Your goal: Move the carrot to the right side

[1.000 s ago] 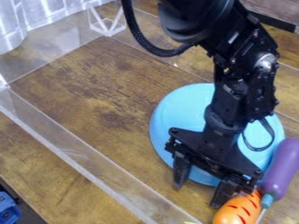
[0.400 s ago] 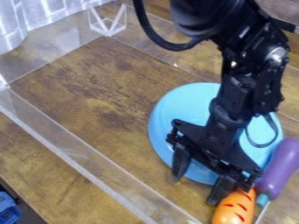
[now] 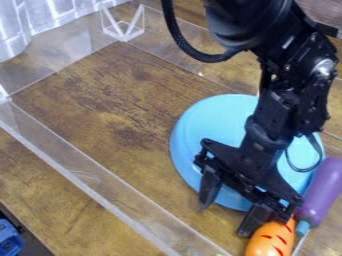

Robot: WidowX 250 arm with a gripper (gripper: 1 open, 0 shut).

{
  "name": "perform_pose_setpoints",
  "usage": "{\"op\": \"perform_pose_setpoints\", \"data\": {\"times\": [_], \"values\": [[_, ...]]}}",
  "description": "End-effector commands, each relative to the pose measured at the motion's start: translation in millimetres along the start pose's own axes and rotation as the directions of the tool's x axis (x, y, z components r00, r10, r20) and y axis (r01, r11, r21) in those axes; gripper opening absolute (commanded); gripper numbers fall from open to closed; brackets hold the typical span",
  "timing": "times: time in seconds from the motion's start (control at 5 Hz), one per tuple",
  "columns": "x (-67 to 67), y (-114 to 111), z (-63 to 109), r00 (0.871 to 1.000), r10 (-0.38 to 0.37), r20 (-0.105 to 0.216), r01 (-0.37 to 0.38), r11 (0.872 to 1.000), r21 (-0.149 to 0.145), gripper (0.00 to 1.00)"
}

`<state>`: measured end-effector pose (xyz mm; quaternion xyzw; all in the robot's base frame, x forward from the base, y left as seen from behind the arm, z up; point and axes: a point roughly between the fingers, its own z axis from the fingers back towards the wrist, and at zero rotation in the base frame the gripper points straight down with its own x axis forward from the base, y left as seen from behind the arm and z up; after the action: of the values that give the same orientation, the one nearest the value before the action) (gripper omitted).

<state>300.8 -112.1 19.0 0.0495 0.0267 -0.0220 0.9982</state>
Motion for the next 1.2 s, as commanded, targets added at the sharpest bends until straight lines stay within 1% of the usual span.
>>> {"op": "perform_pose_setpoints", "data": {"times": [0.0,0.2,0.4,0.6,0.8,1.0], "values": [[40.5,8.5,31.7,0.989,-0.069,0.132,0.072,0.997,-0.016,0.00],[45.3,20.3,40.4,0.993,-0.027,0.118,0.028,1.000,-0.006,0.00],[47.1,31.4,58.9,0.988,-0.105,0.117,0.103,0.994,0.018,0.00],[53.6,47.6,86.1,0.974,-0.200,0.109,0.193,0.979,0.068,0.00],[59.7,51.9,102.2,0.964,-0.241,0.114,0.231,0.968,0.094,0.00],[53.6,33.0,102.3,0.941,-0.312,0.127,0.300,0.948,0.107,1.00]]}}
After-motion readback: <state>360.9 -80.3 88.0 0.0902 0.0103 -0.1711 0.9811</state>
